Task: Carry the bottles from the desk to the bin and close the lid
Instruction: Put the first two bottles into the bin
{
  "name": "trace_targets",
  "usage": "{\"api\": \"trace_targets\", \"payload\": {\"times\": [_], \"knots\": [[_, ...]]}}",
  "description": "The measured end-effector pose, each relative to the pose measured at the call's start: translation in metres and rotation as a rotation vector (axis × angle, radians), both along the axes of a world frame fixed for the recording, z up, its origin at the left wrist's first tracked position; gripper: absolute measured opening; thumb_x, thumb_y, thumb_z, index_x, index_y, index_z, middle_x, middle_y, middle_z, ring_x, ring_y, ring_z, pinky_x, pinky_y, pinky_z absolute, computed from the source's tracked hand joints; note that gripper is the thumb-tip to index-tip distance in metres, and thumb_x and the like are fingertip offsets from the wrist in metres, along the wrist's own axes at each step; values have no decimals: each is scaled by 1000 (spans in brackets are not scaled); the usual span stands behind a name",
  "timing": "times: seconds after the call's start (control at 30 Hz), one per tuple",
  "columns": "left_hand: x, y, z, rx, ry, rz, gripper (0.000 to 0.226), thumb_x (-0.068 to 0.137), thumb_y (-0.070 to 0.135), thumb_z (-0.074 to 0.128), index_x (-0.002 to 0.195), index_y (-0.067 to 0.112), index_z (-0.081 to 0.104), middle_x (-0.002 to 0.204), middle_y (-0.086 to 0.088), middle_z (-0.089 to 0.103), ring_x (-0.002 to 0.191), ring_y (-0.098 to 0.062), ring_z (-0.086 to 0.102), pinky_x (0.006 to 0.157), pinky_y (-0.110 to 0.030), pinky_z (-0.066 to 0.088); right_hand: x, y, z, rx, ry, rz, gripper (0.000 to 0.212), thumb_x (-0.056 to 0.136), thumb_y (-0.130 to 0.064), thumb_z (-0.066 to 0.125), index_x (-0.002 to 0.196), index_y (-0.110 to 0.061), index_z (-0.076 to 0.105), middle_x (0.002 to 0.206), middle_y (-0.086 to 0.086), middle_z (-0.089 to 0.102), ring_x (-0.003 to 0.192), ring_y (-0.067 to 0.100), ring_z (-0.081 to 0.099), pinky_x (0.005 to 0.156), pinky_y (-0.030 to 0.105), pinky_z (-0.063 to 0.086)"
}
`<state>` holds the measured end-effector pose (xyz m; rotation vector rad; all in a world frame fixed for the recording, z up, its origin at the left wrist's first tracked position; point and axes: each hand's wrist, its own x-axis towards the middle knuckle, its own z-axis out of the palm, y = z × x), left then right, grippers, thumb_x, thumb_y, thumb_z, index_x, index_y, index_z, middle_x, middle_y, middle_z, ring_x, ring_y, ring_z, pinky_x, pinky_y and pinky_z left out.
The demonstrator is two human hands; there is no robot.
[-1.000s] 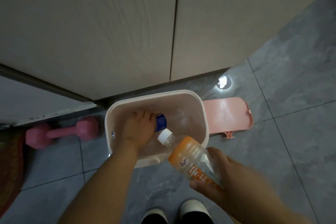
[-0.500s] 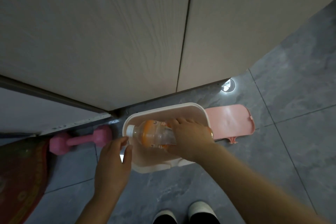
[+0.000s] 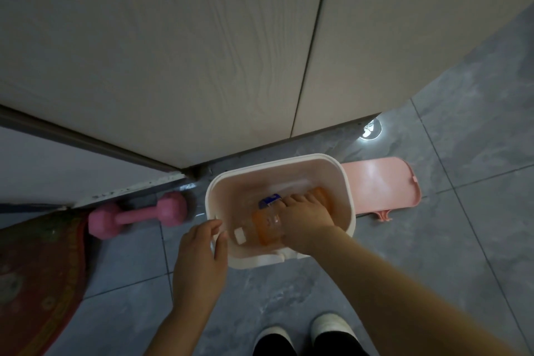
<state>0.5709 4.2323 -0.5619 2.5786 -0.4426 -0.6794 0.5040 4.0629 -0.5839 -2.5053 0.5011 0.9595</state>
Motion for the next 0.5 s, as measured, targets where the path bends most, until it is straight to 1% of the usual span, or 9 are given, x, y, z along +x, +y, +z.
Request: {"api": "trace_targets", "payload": {"times": [0.07, 0.13, 0.2, 0.27, 0.33, 0.4, 0.47, 0.5], "knots": [[1, 0, 2, 2, 15, 15, 28, 91, 13, 53, 117, 10, 60, 114, -8, 64, 109, -24, 57, 90, -36, 47, -3, -1, 8, 13, -31, -28, 56, 87, -21, 57, 140, -18, 37, 144, 6, 43, 135, 27, 37, 116, 43, 22], [0, 1, 6, -1, 27, 20, 27, 91, 13, 53, 116, 10, 61, 112, -8, 64, 105, -24, 58, 87, -36, 47, -8, -1, 15, 44, -23, -98, 53, 88, -20, 56, 138, -18, 39, 143, 6, 45, 132, 27, 41, 113, 42, 29], [-1, 1, 13, -3, 37, 38, 25, 91, 12, 53, 114, 8, 62, 109, -11, 65, 97, -24, 59, 82, -33, 46, -16, -3, 25, 104, -12, -225, 48, 90, -19, 52, 137, -18, 41, 140, 6, 48, 124, 27, 50, 103, 40, 42], [-3, 0, 25, -6, 58, 57, 25, 91, 13, 52, 113, 7, 62, 108, -12, 65, 87, -19, 56, 77, -28, 41, -27, -3, 40, 169, -7, -327, 42, 92, -18, 46, 134, -17, 43, 133, 8, 53, 114, 27, 57, 95, 39, 49], [-5, -4, 40, 10, 104, 89, 24, 92, 13, 51, 113, 7, 62, 108, -11, 65, 83, -16, 54, 75, -25, 38, -41, -2, 58, 233, -25, -421, 37, 93, -20, 44, 129, -14, 48, 127, 9, 58, 109, 27, 59, 93, 36, 49], [-9, -7, 61, 28, 146, 75, 22, 93, 16, 50, 108, 10, 64, 106, -8, 66, 84, -17, 57, 75, -24, 38, -54, -2, 79, 267, -44, -548, 32, 93, -22, 46, 123, -12, 54, 123, 9, 61, 108, 25, 59, 90, 31, 47], [-19, -5, 89, 42, 175, 27, 19, 93, 18, 49, 98, 12, 66, 99, -6, 68, 85, -18, 60, 73, -25, 39, -67, 0, 104, 284, -37, -658, 28, 93, -24, 47, 115, -10, 57, 119, 10, 63, 106, 26, 59, 83, 26, 43], [-22, -6, 102, 56, 192, 21, 18, 93, 19, 49, 92, 13, 66, 96, -6, 67, 84, -19, 60, 71, -26, 39, -73, -1, 118, 294, -26, -712, 28, 93, -24, 47, 114, -9, 58, 118, 10, 64, 107, 26, 59, 83, 25, 43]]}}
